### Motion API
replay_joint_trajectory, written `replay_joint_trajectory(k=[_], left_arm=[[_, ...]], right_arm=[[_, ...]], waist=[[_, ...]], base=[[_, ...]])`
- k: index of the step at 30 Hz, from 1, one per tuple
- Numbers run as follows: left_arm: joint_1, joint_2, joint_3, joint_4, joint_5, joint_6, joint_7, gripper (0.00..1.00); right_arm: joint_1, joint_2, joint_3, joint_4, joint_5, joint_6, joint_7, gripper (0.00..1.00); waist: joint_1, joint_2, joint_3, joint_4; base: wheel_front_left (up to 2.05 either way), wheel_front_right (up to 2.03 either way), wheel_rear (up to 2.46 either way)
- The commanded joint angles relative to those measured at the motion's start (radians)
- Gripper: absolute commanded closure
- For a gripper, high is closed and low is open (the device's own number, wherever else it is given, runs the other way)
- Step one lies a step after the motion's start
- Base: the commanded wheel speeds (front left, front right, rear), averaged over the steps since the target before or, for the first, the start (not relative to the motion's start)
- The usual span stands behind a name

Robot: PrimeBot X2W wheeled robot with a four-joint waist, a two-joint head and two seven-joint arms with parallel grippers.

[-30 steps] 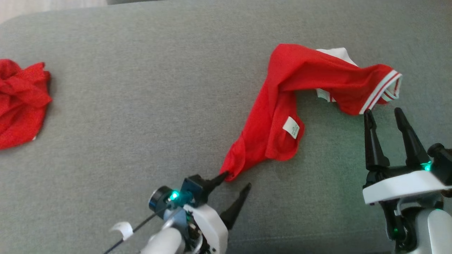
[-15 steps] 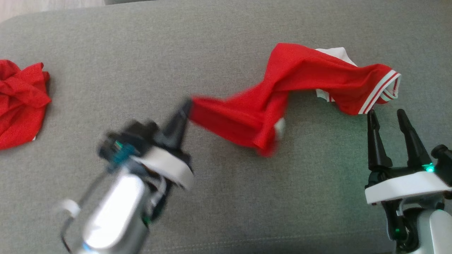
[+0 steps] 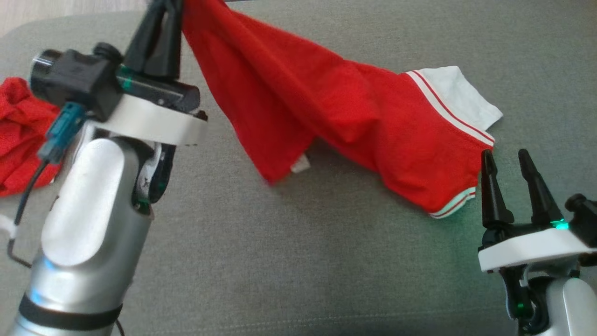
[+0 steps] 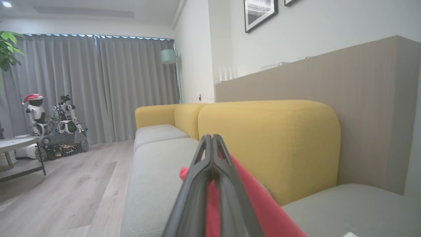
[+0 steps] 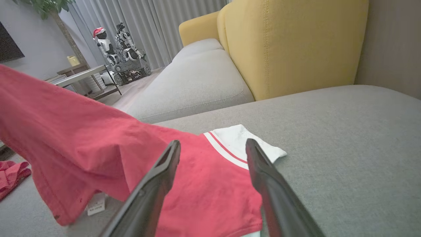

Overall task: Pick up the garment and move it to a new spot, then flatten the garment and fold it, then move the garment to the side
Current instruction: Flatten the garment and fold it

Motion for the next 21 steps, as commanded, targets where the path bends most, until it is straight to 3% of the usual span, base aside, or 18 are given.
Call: replay_joint_trajectory(k=[1,5,9,15,21], left_arm=[[-0.034,0.041,0.048,-0.053,0.006,0.013,-0.008,1.0],[0.073,0.023,0.038,-0.124,-0.058,0.005,0.017,1.0],[0.253,0.012,0.034,-0.159,-0.119,0.029,0.033,1.0],[0.471,-0.005,0.067,-0.116,-0.198,0.078,0.024,1.0],[0.557,-0.023,0.07,-0.039,-0.242,0.082,0.017,1.0]], right_arm=[[-0.033,-0.005,0.021,-0.028,0.007,-0.001,-0.012,0.0],[-0.027,-0.005,0.017,-0.021,0.012,-0.001,-0.014,0.0],[-0.028,-0.005,0.009,-0.018,0.013,-0.001,-0.008,0.0],[-0.037,-0.005,-0.012,-0.013,0.005,-0.001,-0.001,0.0],[-0.042,-0.005,-0.044,-0.002,-0.006,-0.001,0.008,0.0]], waist=[[0.0,0.0,0.001,0.004],[0.0,0.0,0.004,0.012],[0.0,0.0,0.016,0.02],[0.0,0.0,0.024,0.033],[0.0,0.0,0.017,0.043]], base=[[0.0,0.0,0.0],[0.0,0.0,0.0],[0.0,0.0,0.0],[0.0,0.0,0.0],[0.0,0.0,0.0]])
